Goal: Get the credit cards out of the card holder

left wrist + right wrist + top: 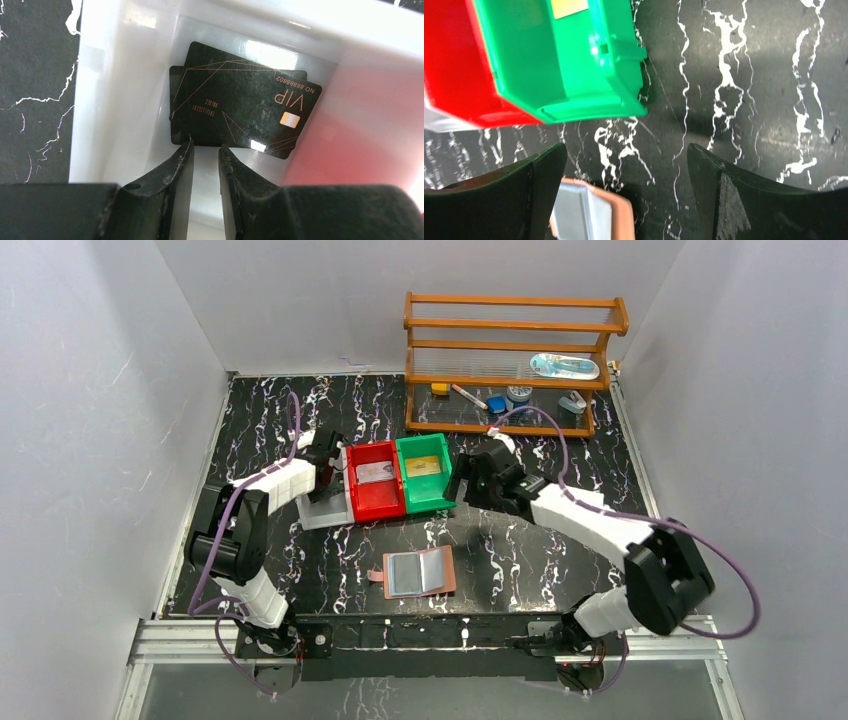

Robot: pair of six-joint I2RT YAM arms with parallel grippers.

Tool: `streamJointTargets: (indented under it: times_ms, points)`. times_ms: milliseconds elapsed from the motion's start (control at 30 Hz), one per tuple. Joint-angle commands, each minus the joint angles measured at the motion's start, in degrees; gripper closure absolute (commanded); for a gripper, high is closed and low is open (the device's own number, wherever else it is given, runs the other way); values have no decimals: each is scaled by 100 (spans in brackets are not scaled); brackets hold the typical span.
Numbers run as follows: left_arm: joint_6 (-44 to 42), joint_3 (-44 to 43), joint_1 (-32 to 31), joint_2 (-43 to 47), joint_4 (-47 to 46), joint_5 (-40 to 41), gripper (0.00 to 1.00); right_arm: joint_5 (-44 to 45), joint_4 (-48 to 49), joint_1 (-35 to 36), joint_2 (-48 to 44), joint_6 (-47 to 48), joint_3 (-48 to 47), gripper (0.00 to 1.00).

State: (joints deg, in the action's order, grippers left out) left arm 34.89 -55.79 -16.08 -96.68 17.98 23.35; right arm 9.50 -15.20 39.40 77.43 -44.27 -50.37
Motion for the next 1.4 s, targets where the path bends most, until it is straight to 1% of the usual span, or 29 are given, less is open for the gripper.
streamJointTargets:
  times_ms: [0,100,267,433,500,667,767,833,967,1067,1133,1367]
  points:
    - [-136,113,60,203,41,79,76,250,122,-5,705,378,-681,2]
    - [-176,132,61,207,35,56,76,407,-86,-5,1177,429,-1148,2]
    - [-288,173,62,190,-63,18,76,726,-224,-2,1777,415,-1574,2]
    - [-392,146,69,206,-115,-18,76,984,-420,2,2354,596,-1759,2]
    - [-436,140,62,211,-136,-52,77,1216,-542,-1,2556,681,-1785,2]
    - [-499,95,59,194,-137,-124,76,1519,-479,-1,2695,1176,-1895,5]
    - [-590,86,69,193,-164,-77,76,1634,-571,-2,2767,1492,-1947,13]
    - [-767,113,65,199,-292,-48,76,1589,-479,-2,2712,1719,-1788,14]
    - [-1092,97,69,211,-501,-75,74,1422,10,-2,2454,2234,-1368,18]
    - [-1300,90,65,175,-726,-238,73,1290,63,-6,2403,2505,-1335,20]
    - [-1397,37,61,132,-761,-182,71,1226,129,-3,2379,2644,-1306,20]
    - [-1799,-132,69,-56,-1005,-383,68,1064,357,-4,2333,2867,-1230,21]
